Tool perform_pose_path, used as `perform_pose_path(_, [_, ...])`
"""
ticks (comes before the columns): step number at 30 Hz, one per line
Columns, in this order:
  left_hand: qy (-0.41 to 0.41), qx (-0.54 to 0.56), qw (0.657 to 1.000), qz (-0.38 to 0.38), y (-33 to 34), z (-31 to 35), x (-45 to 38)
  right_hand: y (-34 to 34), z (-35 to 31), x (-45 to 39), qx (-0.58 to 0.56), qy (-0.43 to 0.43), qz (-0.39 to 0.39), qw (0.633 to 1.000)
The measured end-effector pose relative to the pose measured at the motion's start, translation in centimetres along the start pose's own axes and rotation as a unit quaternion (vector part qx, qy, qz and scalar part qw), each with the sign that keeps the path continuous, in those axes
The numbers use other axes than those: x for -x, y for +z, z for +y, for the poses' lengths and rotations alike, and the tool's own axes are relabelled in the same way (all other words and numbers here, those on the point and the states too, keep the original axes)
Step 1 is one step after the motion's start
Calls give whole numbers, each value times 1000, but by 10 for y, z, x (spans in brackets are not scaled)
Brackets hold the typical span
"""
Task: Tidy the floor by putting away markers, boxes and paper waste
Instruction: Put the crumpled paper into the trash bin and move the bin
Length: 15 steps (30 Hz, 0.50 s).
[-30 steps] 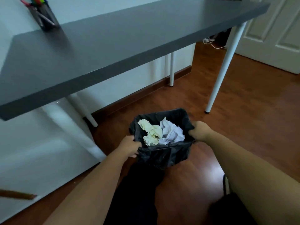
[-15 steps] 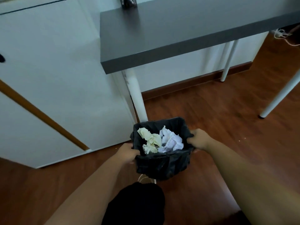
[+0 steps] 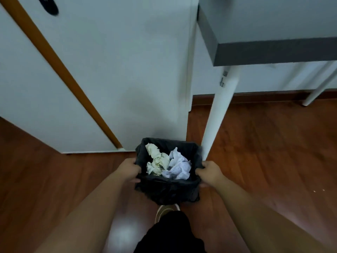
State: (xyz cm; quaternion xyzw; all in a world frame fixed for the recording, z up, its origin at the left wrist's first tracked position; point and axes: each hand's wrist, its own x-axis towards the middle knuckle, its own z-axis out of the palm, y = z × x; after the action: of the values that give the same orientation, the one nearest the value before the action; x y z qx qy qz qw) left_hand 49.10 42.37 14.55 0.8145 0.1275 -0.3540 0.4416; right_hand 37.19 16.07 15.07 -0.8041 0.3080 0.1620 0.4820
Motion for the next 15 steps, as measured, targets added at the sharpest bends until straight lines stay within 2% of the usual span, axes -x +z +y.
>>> perform_pose_path(6, [29, 110, 991, 66, 8, -6, -38, 5, -33, -40, 41, -40, 45, 997])
perform_pose_path(10, [43, 190, 976, 95, 28, -7, -55, 3, -42, -43, -61, -109, 17, 992])
perform_pose_path(12, [60, 217, 968, 107, 31, -1, -61, 5, -35, -45, -77, -116, 8, 990])
perform_pose_path(15, [62, 252, 960, 102, 32, 7, -67, 11, -23, -44, 48, -109, 30, 992])
